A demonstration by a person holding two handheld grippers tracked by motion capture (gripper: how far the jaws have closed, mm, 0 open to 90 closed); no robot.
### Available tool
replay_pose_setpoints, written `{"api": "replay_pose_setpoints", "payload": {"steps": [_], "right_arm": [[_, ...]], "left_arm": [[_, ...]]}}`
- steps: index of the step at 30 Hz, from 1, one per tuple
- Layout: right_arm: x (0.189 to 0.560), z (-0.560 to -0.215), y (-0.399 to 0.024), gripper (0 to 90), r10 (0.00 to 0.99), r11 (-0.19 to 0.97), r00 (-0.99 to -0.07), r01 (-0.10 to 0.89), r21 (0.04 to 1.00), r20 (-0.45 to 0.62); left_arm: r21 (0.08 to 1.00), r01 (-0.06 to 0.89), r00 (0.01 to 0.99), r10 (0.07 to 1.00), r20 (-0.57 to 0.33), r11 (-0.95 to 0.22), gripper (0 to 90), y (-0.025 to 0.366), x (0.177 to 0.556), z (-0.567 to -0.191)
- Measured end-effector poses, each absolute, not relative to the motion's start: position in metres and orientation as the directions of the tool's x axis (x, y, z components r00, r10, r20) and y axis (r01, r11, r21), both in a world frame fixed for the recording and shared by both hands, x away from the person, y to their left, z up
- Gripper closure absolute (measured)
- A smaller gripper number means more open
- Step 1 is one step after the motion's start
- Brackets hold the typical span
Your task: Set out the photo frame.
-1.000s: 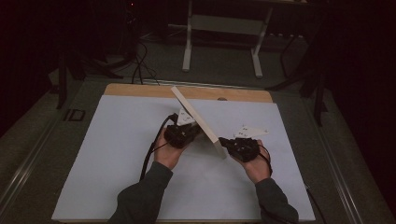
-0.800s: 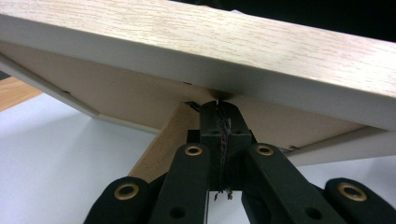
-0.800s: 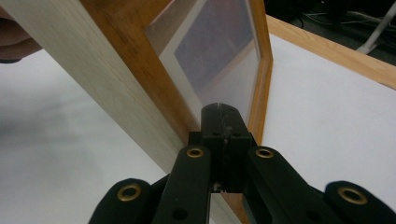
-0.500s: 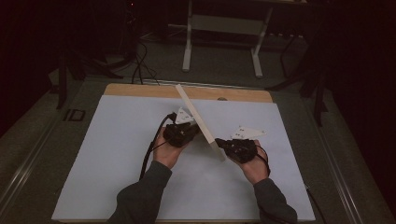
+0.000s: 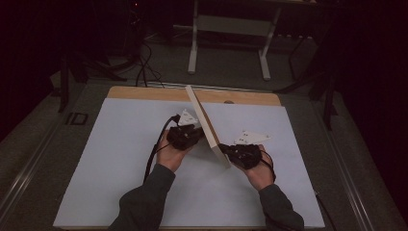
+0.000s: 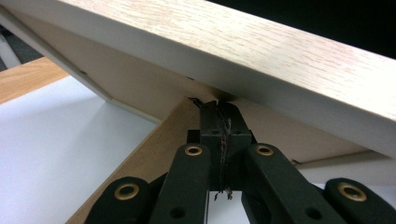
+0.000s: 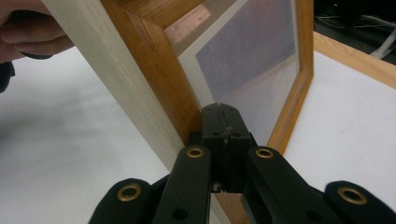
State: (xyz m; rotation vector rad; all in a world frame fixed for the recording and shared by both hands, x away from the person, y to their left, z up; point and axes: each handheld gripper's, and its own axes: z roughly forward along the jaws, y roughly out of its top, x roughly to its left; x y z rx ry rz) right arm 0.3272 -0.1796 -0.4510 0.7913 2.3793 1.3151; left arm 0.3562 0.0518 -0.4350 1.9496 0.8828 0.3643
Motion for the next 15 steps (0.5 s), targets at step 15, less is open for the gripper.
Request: {"api": "replay_pose_setpoints", "payload": {"steps": [15], "right_arm": [[0.3272, -0.4499, -0.1734, 90.0, 0.587, 0.434, -0.810, 0.306, 0.847, -0.008]], "left_arm": [[0.852, 0.426, 0.718, 0.687, -0.112, -0.306, 90.0, 0.0547, 0.3638, -0.4351]]}}
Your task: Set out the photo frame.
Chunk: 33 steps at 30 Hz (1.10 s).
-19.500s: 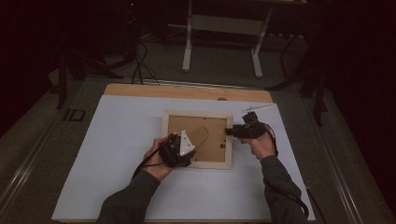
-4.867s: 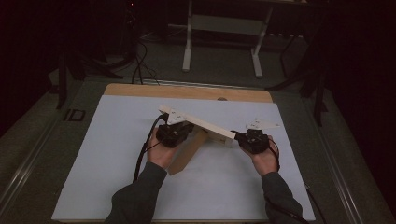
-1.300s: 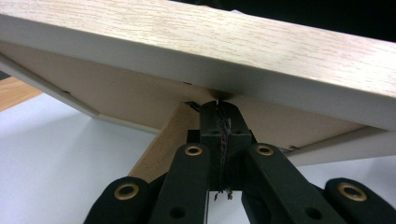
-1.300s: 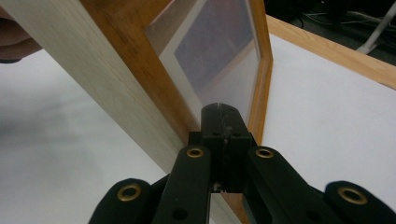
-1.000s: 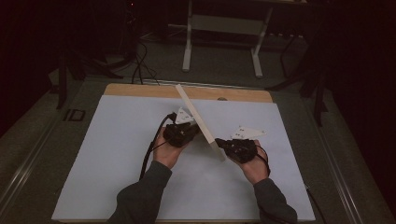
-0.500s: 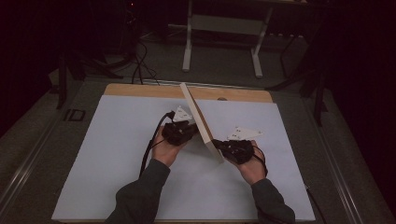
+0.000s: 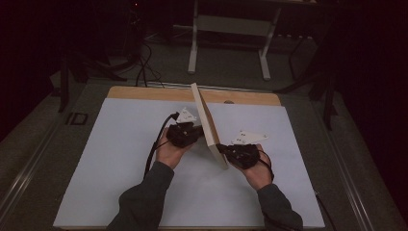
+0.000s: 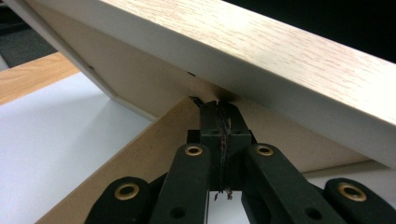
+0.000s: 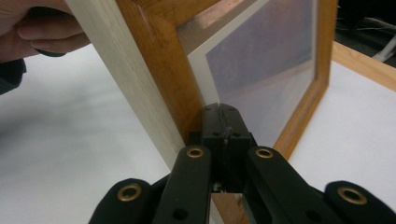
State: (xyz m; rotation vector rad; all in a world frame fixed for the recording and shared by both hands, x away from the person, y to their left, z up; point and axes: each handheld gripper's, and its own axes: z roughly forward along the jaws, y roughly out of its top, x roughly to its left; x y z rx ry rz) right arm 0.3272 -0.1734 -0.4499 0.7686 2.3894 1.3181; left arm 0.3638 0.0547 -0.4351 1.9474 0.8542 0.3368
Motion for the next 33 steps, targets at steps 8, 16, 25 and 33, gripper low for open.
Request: {"api": "replay_pose_setpoints", "payload": {"steps": [8, 16, 25, 33], "right_arm": [[0.328, -0.450, -0.169, 90.0, 0.583, 0.430, -0.812, 0.309, 0.849, 0.000], [0.327, -0.450, -0.167, 90.0, 0.584, 0.432, -0.812, 0.311, 0.847, 0.001], [0.327, -0.451, -0.163, 90.0, 0.583, 0.430, -0.813, 0.312, 0.847, 0.004], [0.328, -0.451, -0.156, 90.0, 0.580, 0.435, -0.814, 0.312, 0.845, 0.002]], "left_arm": [[0.852, 0.396, 0.735, 0.675, -0.071, -0.342, 90.0, 0.054, 0.360, -0.435], [0.852, 0.389, 0.748, 0.660, -0.070, -0.351, 90.0, 0.054, 0.353, -0.437], [0.857, 0.378, 0.766, 0.638, -0.077, -0.350, 90.0, 0.057, 0.347, -0.442], [0.855, 0.377, 0.773, 0.630, -0.079, -0.356, 90.0, 0.064, 0.350, -0.442]]}}
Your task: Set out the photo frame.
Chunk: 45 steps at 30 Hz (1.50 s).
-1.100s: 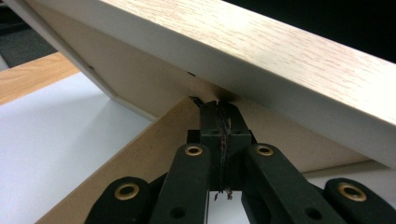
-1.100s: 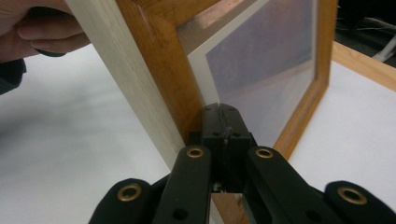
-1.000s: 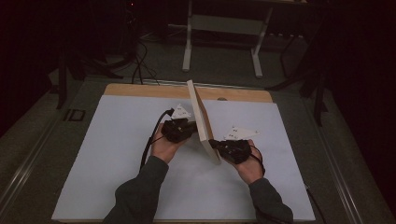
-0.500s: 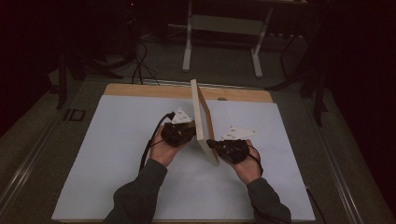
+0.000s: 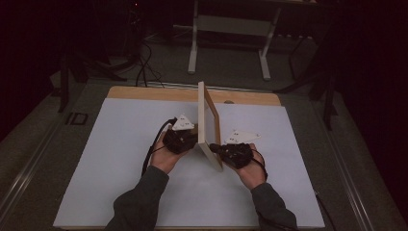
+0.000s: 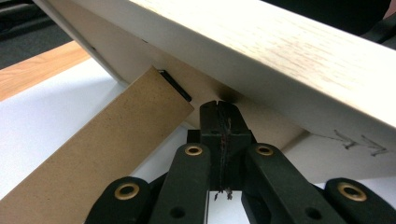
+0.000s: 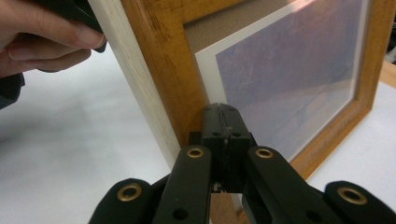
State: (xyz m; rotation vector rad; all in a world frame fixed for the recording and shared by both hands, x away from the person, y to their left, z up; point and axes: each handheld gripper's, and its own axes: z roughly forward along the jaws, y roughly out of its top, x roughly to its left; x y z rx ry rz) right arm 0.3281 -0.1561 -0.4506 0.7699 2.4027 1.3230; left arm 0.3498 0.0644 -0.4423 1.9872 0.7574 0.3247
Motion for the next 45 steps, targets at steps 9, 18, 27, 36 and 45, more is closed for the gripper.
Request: {"api": "replay_pose_setpoints", "payload": {"steps": [9, 18, 27, 36, 45], "right_arm": [[0.328, -0.450, -0.149, 90.0, 0.586, 0.424, -0.810, 0.317, 0.849, 0.010], [0.328, -0.448, -0.146, 90.0, 0.572, 0.423, -0.820, 0.303, 0.854, 0.007], [0.327, -0.450, -0.149, 85.7, 0.574, 0.432, -0.819, 0.309, 0.847, 0.007], [0.327, -0.451, -0.156, 81.4, 0.579, 0.436, -0.816, 0.313, 0.844, 0.003], [0.326, -0.452, -0.162, 77.0, 0.590, 0.433, -0.807, 0.320, 0.843, 0.003]], "left_arm": [[0.857, 0.376, 0.772, 0.630, -0.079, -0.353, 90.0, 0.070, 0.351, -0.444], [0.855, 0.393, 0.763, 0.639, -0.099, -0.337, 86.5, 0.073, 0.350, -0.444], [0.857, 0.400, 0.757, 0.644, -0.110, -0.324, 77.4, 0.078, 0.348, -0.441], [0.864, 0.411, 0.733, 0.669, -0.124, -0.291, 67.4, 0.085, 0.345, -0.435], [0.863, 0.441, 0.687, 0.711, -0.149, -0.245, 56.6, 0.096, 0.346, -0.430]]}}
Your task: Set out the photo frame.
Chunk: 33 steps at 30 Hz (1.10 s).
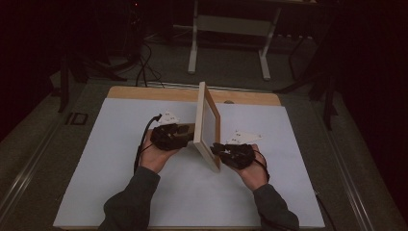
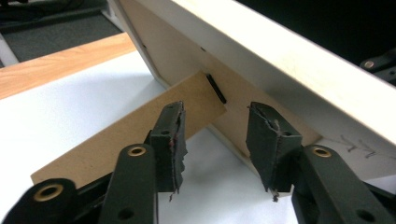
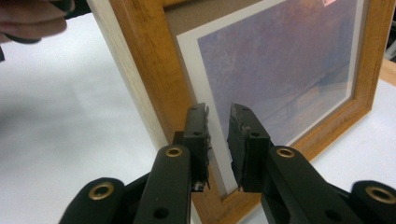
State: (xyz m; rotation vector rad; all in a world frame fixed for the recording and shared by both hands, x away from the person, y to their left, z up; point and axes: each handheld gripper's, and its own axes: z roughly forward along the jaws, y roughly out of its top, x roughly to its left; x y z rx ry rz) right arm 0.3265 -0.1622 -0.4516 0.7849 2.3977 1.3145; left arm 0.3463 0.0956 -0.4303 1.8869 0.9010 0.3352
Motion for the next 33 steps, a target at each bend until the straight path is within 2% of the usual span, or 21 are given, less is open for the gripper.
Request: {"api": "replay_pose_setpoints", "payload": {"steps": [10, 21, 33], "right_arm": [[0.326, -0.454, -0.166, 76.1, 0.593, 0.435, -0.805, 0.328, 0.839, 0.007], [0.326, -0.458, -0.171, 74.5, 0.602, 0.432, -0.799, 0.335, 0.837, 0.010], [0.327, -0.461, -0.171, 73.9, 0.607, 0.425, -0.794, 0.345, 0.837, 0.019]], "left_arm": [[0.868, 0.453, 0.619, 0.772, -0.142, -0.204, 49.9, 0.101, 0.343, -0.421], [0.877, 0.467, 0.566, 0.800, -0.200, -0.111, 37.5, 0.106, 0.340, -0.410], [0.880, 0.470, 0.587, 0.767, -0.260, -0.061, 28.6, 0.096, 0.332, -0.400]]}}
